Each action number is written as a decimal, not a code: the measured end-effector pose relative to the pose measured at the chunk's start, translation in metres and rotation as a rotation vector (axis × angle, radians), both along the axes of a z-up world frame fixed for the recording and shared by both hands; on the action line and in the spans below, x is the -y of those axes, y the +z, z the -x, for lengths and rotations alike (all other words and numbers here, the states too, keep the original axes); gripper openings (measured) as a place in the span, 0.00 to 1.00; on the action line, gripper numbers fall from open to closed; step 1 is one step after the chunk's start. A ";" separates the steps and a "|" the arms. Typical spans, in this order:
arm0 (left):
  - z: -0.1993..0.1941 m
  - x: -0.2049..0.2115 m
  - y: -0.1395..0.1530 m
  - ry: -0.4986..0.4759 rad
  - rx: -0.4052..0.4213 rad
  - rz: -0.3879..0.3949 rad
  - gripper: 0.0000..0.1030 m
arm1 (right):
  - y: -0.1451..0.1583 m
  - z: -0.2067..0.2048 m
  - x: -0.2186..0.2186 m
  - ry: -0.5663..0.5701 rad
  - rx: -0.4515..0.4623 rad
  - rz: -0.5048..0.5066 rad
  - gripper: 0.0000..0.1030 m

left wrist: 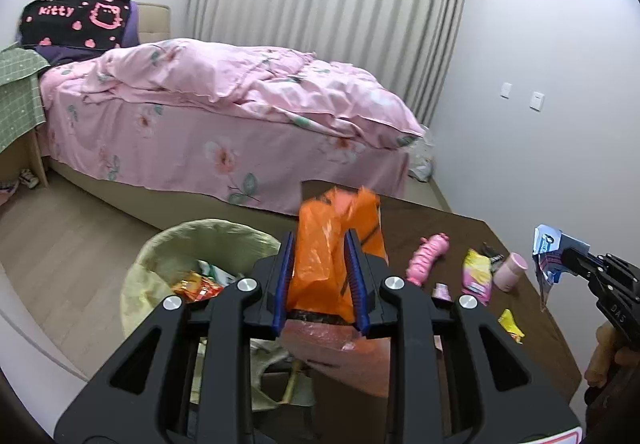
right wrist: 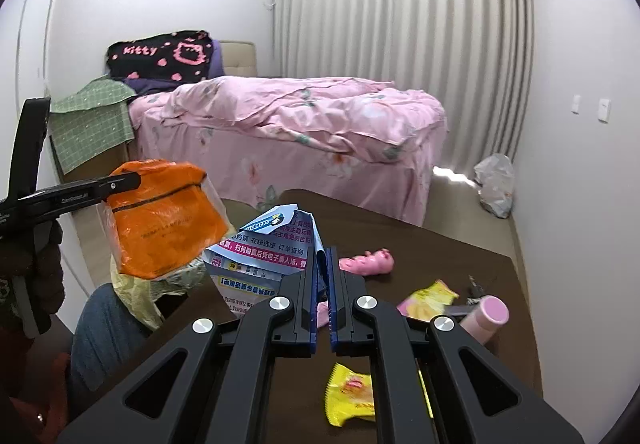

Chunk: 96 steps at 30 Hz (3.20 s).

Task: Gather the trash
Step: 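Carry the orange bag over the yellow bag and open the left tool, then close the left tool on the pink wrapper and lift it, then open the left tool over the yellow bag while the right tool drops the printed packet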

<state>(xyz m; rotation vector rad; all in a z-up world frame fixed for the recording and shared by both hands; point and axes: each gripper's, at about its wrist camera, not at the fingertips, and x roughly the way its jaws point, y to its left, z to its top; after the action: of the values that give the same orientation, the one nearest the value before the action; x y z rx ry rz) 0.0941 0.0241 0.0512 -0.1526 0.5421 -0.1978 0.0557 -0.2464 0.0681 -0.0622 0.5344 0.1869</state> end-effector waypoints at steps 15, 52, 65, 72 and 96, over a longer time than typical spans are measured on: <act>-0.026 -0.048 -0.029 0.112 -0.066 -0.027 0.03 | -0.005 -0.053 -0.053 0.147 -0.049 0.015 0.05; -0.042 0.180 -0.113 -0.461 -0.357 -0.197 0.42 | -0.073 0.020 0.122 -0.220 -0.115 -0.164 0.05; -0.025 0.169 -0.082 -0.418 -0.265 -0.180 0.21 | -0.066 0.018 0.104 -0.180 -0.097 -0.154 0.05; -0.014 0.129 -0.041 -0.346 -0.155 -0.142 0.22 | -0.039 0.004 0.064 -0.096 -0.051 -0.100 0.05; -0.047 -0.077 -0.080 0.246 -0.222 0.139 0.24 | -0.054 -0.151 -0.129 0.333 -0.177 0.044 0.05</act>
<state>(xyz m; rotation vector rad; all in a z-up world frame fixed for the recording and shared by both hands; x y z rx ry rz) 0.1412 0.1006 -0.0292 -0.3772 0.7251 0.0220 0.2066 -0.1178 0.0137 -0.1786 0.7034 0.5090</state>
